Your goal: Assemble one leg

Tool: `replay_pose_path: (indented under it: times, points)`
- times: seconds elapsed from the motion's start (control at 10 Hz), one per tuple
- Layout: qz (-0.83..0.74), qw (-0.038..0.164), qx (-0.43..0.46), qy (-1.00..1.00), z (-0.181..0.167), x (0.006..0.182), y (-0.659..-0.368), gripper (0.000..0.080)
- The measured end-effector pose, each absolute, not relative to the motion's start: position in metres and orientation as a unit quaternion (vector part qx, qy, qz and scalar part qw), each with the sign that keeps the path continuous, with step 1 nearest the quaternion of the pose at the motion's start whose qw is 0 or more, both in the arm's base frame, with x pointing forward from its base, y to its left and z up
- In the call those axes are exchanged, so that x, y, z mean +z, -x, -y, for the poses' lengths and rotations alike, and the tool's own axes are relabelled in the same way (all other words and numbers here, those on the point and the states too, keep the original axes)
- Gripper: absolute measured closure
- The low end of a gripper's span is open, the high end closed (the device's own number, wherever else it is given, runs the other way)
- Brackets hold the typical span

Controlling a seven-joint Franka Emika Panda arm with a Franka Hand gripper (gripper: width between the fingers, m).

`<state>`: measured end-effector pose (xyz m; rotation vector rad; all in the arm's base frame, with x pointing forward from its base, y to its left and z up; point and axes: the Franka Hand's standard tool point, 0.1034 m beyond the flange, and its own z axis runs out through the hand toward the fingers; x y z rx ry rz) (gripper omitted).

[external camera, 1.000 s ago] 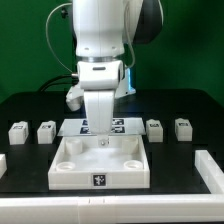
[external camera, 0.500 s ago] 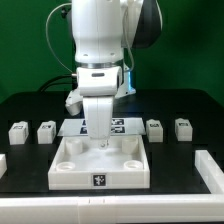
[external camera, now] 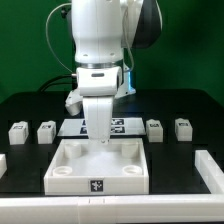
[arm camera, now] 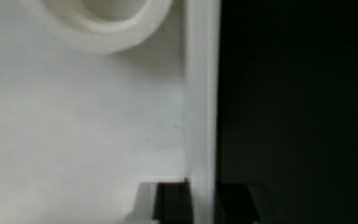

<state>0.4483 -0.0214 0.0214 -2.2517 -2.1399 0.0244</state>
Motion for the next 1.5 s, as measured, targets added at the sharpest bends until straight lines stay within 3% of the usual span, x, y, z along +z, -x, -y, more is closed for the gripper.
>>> replay_pose_path:
  times: [0.4, 0.8, 1.0, 1.4, 1.5]
  points:
    - [0.684, 0.018, 0.008, 0.729, 0.018, 0.021, -0.450, 0.0742]
    - [0.687, 0.026, -0.010, 0.726, -0.045, 0.026, -0.498, 0.0742]
    - [0.691, 0.039, -0.007, 0.721, -0.067, 0.022, -0.503, 0.0742]
    - [0.697, 0.038, -0.007, 0.716, -0.069, 0.022, -0.503, 0.0742]
    - [0.697, 0.038, -0.007, 0.716, -0.069, 0.021, -0.503, 0.0657]
